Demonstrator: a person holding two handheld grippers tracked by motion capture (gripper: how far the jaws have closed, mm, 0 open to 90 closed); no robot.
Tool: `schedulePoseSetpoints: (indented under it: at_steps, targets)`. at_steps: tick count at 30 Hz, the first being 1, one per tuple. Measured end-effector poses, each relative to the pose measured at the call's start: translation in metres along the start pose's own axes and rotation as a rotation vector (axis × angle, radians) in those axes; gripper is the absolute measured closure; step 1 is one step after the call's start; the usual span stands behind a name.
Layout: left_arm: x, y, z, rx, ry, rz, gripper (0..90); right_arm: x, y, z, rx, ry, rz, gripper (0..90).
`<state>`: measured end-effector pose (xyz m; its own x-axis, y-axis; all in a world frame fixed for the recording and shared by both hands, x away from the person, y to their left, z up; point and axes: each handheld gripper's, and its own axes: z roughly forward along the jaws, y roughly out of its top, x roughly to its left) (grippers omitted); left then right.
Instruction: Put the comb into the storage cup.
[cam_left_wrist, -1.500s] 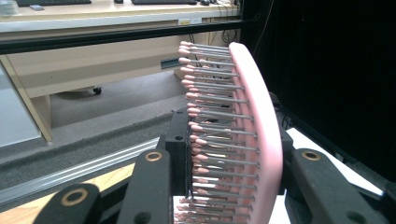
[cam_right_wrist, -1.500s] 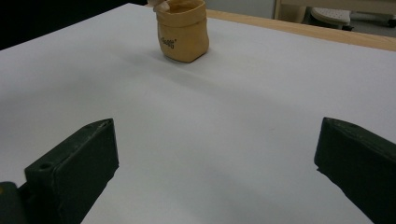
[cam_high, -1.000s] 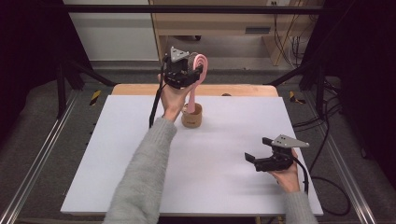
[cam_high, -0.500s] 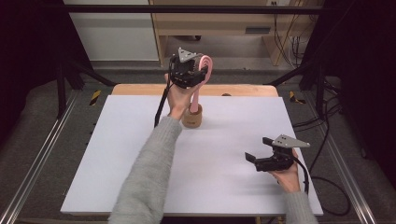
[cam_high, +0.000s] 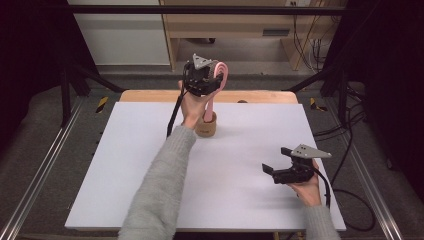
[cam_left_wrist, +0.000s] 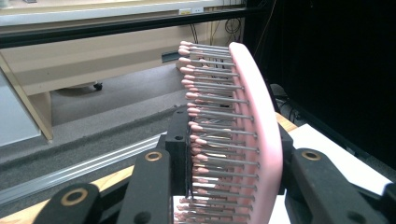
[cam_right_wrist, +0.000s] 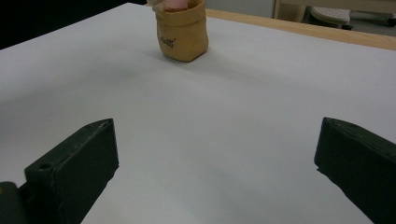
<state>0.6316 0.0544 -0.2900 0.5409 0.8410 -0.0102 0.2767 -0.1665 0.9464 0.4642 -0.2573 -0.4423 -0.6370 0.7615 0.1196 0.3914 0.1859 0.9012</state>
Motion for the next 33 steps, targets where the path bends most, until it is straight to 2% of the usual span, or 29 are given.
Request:
schedulePoseSetpoints:
  at_steps: [15, 33]
  targets:
    - [0.002, -0.018, 0.005, 0.02, -0.001, 0.012, 63.2, 0.0, 0.0, 0.001, 0.0, 0.001, -0.005, 0.1]
    - [0.004, -0.042, 0.003, 0.023, -0.007, 0.031, 63.0, 0.002, 0.0, 0.002, 0.005, 0.003, -0.002, 0.1]
